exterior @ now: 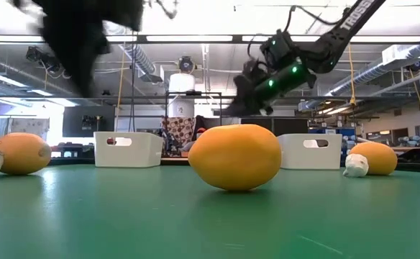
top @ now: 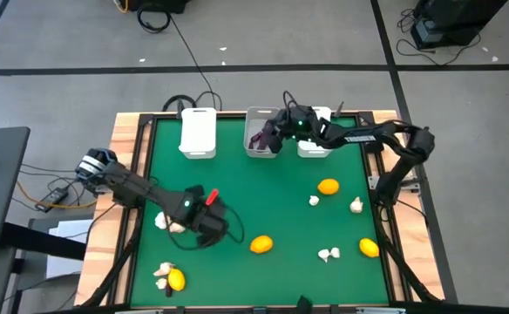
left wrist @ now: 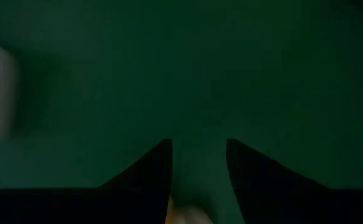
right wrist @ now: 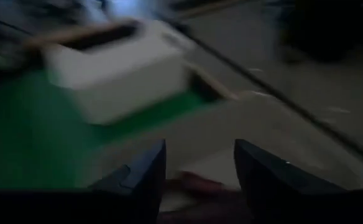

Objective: Sort produce into baskets
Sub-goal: Put the eggplant into the gray bin

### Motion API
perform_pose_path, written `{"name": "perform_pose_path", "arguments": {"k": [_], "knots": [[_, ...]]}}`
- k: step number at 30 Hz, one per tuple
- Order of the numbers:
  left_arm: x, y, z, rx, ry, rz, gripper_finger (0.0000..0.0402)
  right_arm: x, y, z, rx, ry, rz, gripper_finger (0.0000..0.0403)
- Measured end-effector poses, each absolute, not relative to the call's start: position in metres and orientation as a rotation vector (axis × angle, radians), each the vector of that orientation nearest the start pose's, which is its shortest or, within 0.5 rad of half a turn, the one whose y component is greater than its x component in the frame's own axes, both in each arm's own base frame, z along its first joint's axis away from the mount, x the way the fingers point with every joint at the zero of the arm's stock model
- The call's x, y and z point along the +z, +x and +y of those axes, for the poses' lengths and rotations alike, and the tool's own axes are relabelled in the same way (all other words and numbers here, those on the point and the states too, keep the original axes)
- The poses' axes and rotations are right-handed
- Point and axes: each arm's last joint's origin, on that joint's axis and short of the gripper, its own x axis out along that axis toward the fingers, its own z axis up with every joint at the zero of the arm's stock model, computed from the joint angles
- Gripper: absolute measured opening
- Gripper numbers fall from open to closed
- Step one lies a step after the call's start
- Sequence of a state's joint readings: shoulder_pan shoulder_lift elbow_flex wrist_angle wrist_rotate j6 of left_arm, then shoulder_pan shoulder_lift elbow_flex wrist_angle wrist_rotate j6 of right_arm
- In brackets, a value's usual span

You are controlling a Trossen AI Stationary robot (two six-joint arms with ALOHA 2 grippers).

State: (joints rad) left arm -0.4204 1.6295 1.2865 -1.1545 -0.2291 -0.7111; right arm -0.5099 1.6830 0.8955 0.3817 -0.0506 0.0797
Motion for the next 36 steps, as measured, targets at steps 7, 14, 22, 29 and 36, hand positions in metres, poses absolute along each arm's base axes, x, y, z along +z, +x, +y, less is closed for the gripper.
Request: {"name": "perform_pose_path", "arguments": {"k": [7, 14, 22, 29, 36], "knots": [[0.241, 0.245, -0.16, 0.083, -0.331, 1.601, 0.0157, 0.214, 0.324, -0.127, -0.232, 0.202, 0.332, 0.0201], [0.239, 0.232, -0.198, -0.003, -0.548, 1.628, 0.0157, 0.214, 0.333, -0.098, -0.179, 0.135, 0.348, 0.02], [0.244, 0.218, -0.241, 0.063, -0.853, 1.56, 0.0157, 0.22, 0.328, -0.108, -0.267, 0.153, 0.327, 0.02], [0.233, 0.205, -0.277, 0.43, -1.233, 1.273, 0.0157, 0.229, 0.331, -0.111, -0.277, 0.098, 0.225, 0.02], [0.196, 0.197, -0.31, 0.532, -1.346, 1.416, 0.0157, 0.247, 0.336, -0.108, -0.124, 0.094, 0.115, 0.02]]}}
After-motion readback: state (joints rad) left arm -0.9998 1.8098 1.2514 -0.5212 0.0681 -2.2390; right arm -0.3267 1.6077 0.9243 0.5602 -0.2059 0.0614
